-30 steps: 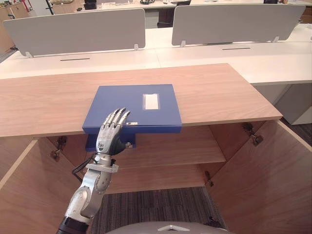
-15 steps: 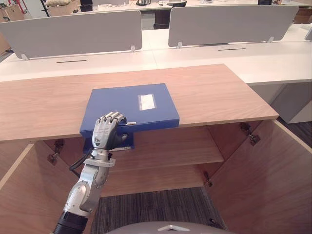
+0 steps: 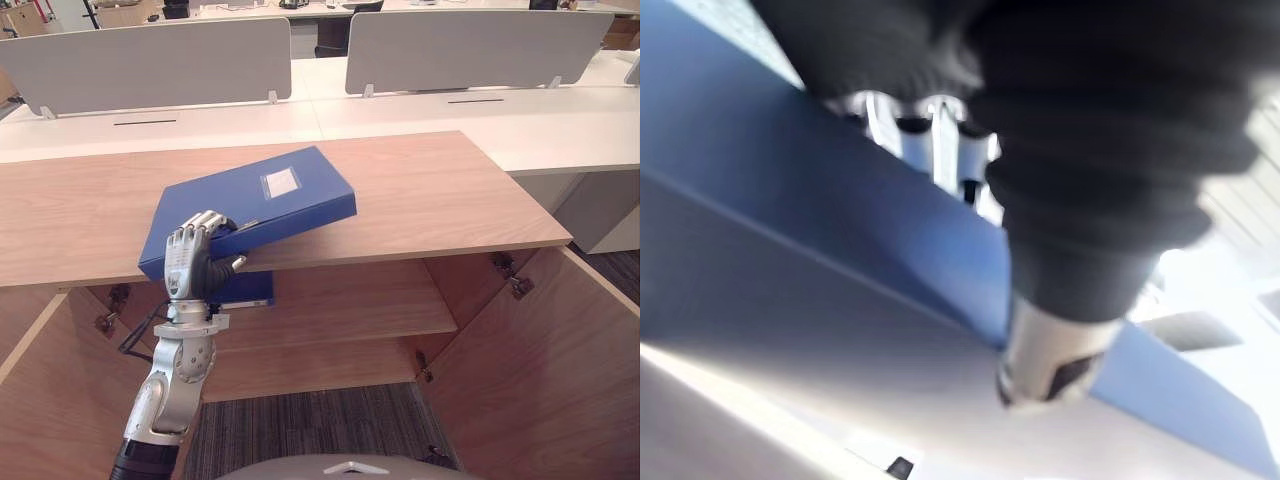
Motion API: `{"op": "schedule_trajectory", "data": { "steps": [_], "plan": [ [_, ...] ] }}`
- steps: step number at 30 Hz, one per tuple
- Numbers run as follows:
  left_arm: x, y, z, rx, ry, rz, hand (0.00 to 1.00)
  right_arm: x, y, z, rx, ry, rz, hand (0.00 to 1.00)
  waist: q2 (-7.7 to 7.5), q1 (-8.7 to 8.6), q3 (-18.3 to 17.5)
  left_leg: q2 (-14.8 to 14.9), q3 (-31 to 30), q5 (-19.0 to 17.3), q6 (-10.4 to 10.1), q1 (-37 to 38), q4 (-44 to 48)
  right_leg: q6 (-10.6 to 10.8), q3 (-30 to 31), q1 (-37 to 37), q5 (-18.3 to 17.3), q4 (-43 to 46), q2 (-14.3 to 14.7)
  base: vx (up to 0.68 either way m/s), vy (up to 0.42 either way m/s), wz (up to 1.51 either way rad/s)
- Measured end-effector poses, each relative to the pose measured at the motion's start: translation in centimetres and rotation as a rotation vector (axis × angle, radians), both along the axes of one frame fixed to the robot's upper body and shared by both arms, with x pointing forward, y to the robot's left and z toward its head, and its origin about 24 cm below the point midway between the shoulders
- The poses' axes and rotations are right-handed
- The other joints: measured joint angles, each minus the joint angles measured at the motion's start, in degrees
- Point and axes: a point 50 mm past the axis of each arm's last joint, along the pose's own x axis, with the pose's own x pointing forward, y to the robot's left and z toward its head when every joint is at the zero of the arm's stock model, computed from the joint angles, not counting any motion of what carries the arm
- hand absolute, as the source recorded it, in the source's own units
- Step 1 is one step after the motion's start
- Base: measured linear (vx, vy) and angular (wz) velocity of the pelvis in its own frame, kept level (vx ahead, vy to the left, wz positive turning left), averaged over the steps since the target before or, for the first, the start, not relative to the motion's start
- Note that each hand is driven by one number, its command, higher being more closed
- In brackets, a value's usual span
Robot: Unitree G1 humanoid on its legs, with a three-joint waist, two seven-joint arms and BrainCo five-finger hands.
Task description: Walk over to the cabinet, pick up the folder, carry it to the office cabinet, place the folder inside the office cabinet, then close the office cabinet door
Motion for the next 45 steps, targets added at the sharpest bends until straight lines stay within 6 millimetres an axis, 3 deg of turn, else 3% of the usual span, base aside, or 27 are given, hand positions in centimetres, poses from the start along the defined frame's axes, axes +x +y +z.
{"op": "schedule_trajectory", "data": {
  "steps": [11, 18, 24, 33, 39, 45],
  "plan": [
    [-1.8, -2.9, 3.2, -0.246, -0.150, -0.172, 1.00, 4.3, 2.4, 2.4, 0.042, -0.279, 0.018, 0.00, -0.52, 0.01, -0.09, 0.06, 1.19, 0.03, 0.12, -0.62, 0.35, 0.16, 1.52, -2.12, -0.05, 1.90, 0.05, -0.01, -0.009, -0.06],
    [-2.9, -3.4, 4.9, -0.335, -0.253, -0.201, 1.00, 9.0, 3.7, 6.9, 0.073, -0.610, -0.002, 0.00, -0.45, 0.11, -0.15, 0.00, 2.35, 0.05, 0.21, -0.64, 0.33, 0.41, 2.86, -3.36, -0.14, 2.81, 0.02, -0.03, -0.005, -0.08],
    [-3.2, -3.3, 5.5, -0.363, -0.302, -0.192, 1.00, 11.0, 4.2, 11.2, 0.093, -0.863, -0.070, 0.00, -0.48, -0.02, -0.19, 0.00, 2.51, 0.04, 0.21, -1.02, 0.36, 0.44, 3.04, -3.85, -0.11, 2.77, 0.05, 0.00, 0.000, 0.00],
    [-4.3, -2.3, 7.1, -0.426, -0.428, -0.119, 1.00, 12.5, 3.2, 17.9, 0.099, -1.230, -0.219, 0.00, -0.49, -0.03, -0.18, -0.03, 2.53, -0.24, 0.39, -1.15, 0.36, 0.45, 3.06, -3.89, -0.11, 2.59, 0.05, 0.00, 0.000, 0.00],
    [-5.1, -1.5, 7.5, -0.473, -0.472, -0.082, 1.00, 12.2, 1.9, 23.0, 0.050, -1.497, -0.280, 0.00, -0.39, 0.01, -0.12, -0.02, 2.53, -0.27, 0.39, -1.33, 0.35, 0.47, 3.04, -4.04, -0.13, 2.56, 0.05, 0.00, 0.000, 0.00],
    [-5.7, -1.1, 8.2, -0.509, -0.535, -0.066, 1.00, 12.0, 1.7, 25.7, 0.079, -1.646, -0.318, 0.00, -0.29, -0.02, -0.05, -0.04, 2.53, -0.27, 0.39, -1.35, 0.35, 0.47, 3.05, -4.07, -0.13, 2.56, 0.05, 0.00, 0.000, 0.00]
  ]
}}
